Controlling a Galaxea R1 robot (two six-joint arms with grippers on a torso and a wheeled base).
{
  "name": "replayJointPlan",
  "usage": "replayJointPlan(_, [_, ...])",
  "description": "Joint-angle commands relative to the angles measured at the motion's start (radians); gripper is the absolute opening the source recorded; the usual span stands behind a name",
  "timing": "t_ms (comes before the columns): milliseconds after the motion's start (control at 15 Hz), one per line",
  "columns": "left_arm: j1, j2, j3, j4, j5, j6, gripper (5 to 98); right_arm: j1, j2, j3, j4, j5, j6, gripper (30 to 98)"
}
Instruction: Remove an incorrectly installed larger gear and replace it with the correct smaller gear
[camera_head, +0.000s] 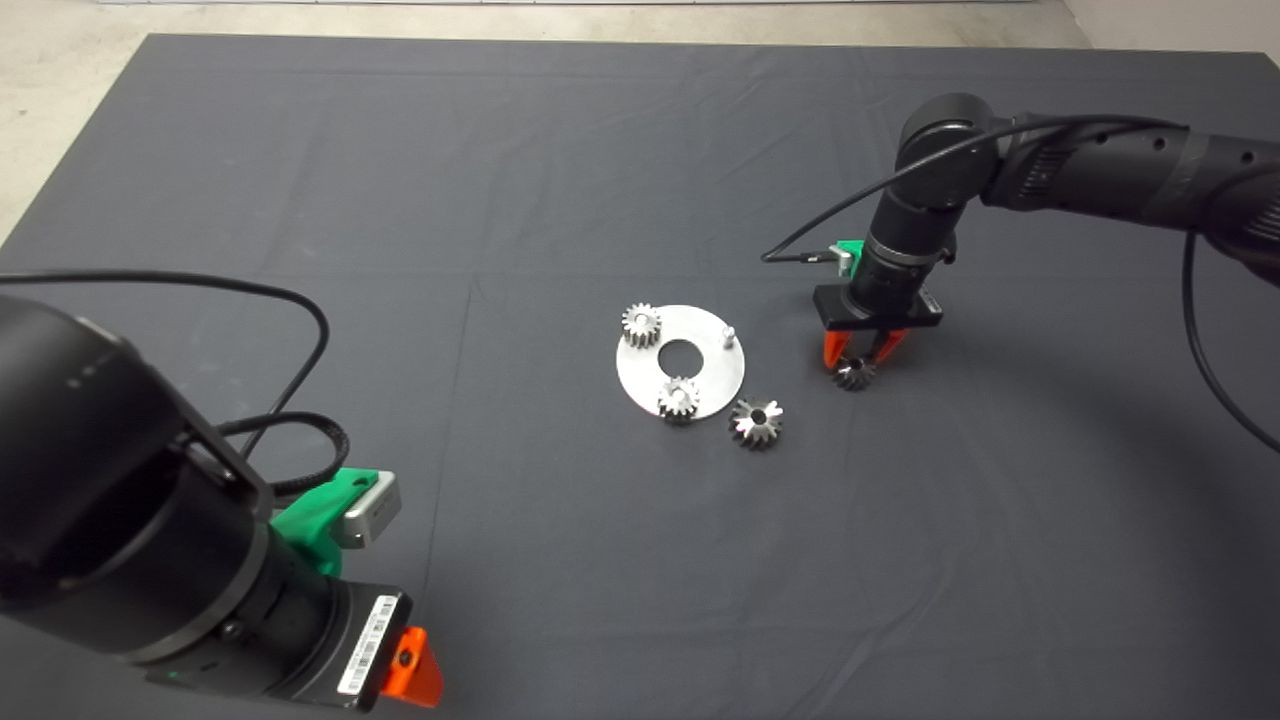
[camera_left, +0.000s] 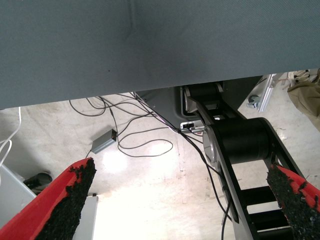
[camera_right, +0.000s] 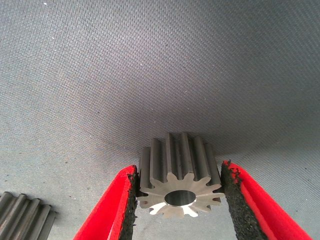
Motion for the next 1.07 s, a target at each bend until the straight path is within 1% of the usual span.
replayJointPlan(0, [-0.011, -0.001, -0.008, 0.004, 0.005, 0.008, 88.3, 0.029, -0.001, 0.003, 0.036, -0.123, 0.001, 43.5])
replayJointPlan(1000, [-0.011, 0.002, -0.013, 0.003, 0.007, 0.008, 88.3, 0.036, 0.005, 0.005, 0.036, -0.123, 0.001, 39.4])
